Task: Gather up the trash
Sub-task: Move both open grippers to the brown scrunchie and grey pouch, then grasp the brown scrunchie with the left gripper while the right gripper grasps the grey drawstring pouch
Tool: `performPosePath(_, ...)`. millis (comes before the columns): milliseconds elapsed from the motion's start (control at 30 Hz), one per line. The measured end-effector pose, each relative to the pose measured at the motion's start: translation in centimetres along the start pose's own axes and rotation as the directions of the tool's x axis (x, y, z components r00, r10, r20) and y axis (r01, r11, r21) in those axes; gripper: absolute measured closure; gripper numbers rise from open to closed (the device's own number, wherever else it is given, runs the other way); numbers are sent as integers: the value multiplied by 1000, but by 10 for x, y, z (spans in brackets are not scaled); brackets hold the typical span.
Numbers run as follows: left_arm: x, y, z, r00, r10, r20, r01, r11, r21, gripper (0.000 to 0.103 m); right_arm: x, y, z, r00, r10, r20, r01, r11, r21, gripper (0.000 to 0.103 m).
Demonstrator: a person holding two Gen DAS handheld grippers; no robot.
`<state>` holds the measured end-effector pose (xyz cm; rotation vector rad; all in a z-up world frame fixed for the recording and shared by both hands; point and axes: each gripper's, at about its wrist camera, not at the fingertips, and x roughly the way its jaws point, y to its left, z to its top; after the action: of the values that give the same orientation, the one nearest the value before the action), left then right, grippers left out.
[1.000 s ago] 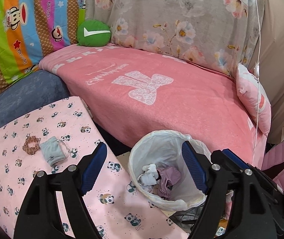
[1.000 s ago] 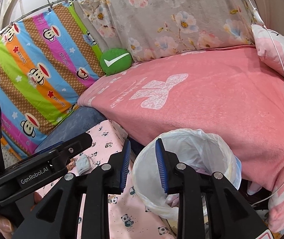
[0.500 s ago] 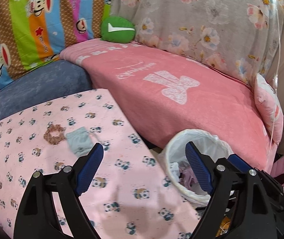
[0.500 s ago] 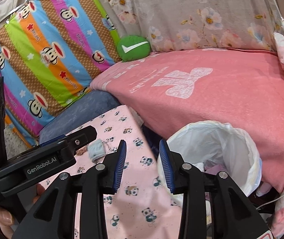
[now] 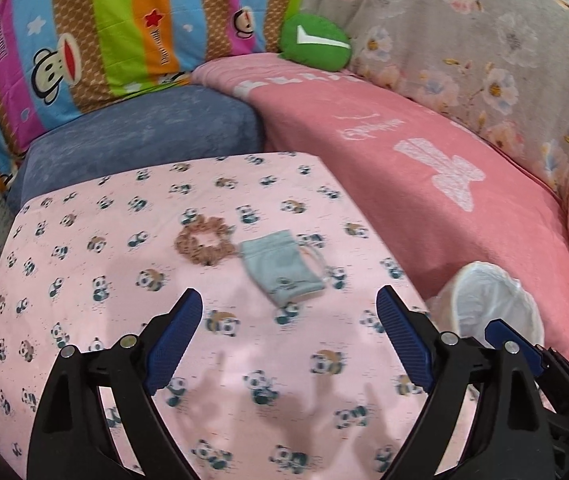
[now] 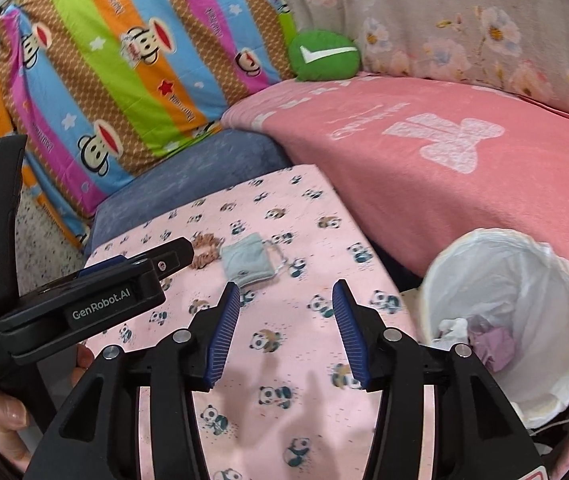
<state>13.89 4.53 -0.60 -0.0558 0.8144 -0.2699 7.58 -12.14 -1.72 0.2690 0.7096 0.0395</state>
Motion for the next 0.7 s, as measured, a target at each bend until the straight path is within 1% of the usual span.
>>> performPosePath(100, 10, 21, 0, 999, 29, -15, -29, 999, -18, 18, 21, 16, 0, 1000, 6, -23, -7, 1000, -26, 47)
performPosePath(200, 24, 43, 1, 998, 59, -35, -61, 997, -48, 14, 45, 29, 0, 998, 16, -54, -18, 999, -43, 47)
performPosePath(400, 62, 83, 6, 991, 98, -91, -107, 990, -96, 14, 95, 48, 2, 994, 14, -106, -21, 998, -67, 44)
performPosePath(567, 91, 100, 16, 986, 110, -122, -123, 986, -111, 14, 139, 56, 8, 988, 9, -151, -19, 998, -62, 44)
performPosePath(700, 116, 106, 22, 983, 111, -148, -129, 985, -117, 14, 165, 57, 10, 985, 3, -175, -14, 998, -61, 44)
